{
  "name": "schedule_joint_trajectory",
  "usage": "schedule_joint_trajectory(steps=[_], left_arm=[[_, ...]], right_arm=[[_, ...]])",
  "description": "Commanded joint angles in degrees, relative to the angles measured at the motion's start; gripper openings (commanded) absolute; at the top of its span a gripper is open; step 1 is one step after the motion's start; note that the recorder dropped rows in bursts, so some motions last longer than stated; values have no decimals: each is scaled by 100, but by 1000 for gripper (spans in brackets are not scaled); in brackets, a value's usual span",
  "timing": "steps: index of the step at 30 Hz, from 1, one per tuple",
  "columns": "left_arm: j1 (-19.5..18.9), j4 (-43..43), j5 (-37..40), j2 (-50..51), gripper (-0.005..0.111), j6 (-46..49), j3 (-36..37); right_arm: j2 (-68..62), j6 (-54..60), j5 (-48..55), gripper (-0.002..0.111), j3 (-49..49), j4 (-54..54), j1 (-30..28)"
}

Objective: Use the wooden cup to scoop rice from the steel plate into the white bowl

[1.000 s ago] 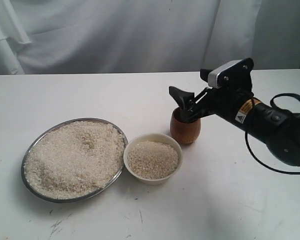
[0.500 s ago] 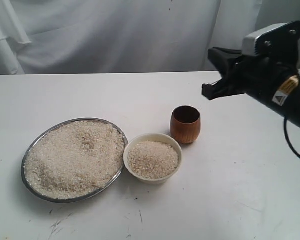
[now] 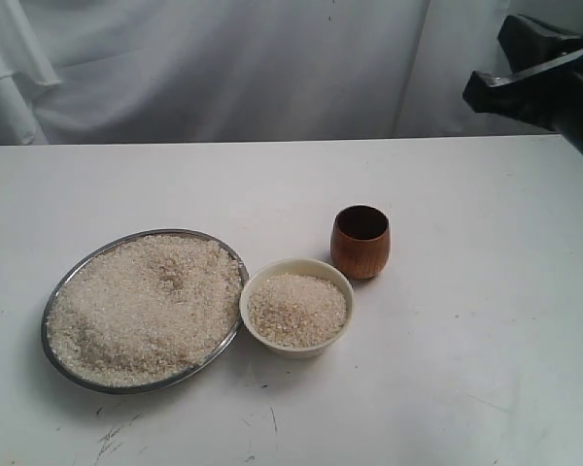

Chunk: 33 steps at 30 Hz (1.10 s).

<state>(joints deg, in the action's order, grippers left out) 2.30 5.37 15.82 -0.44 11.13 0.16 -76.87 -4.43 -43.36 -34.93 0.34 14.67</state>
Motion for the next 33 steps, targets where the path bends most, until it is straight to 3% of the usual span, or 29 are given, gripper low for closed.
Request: schedule_joint_trajectory(steps=[1, 5, 8, 21, 30, 33], left_arm=[[37, 6, -58, 44, 0, -16, -16], [37, 6, -58, 44, 0, -16, -16], [37, 6, -58, 44, 0, -27, -16], [37, 6, -58, 44, 0, -14, -16], [37, 6, -58, 44, 0, -14, -16], [37, 6, -58, 44, 0, -26, -16]], right_arm=[[265, 240, 1111, 0, 46, 78, -2], [1002, 575, 2812, 0, 46, 78, -2], [1665, 760, 3444, 0, 210, 57, -82], [4418, 750, 3565, 0, 2311, 380, -1604], [5892, 761, 3565, 0, 3493, 380, -1671], [6586, 817, 4506, 0, 3493, 323, -1671]])
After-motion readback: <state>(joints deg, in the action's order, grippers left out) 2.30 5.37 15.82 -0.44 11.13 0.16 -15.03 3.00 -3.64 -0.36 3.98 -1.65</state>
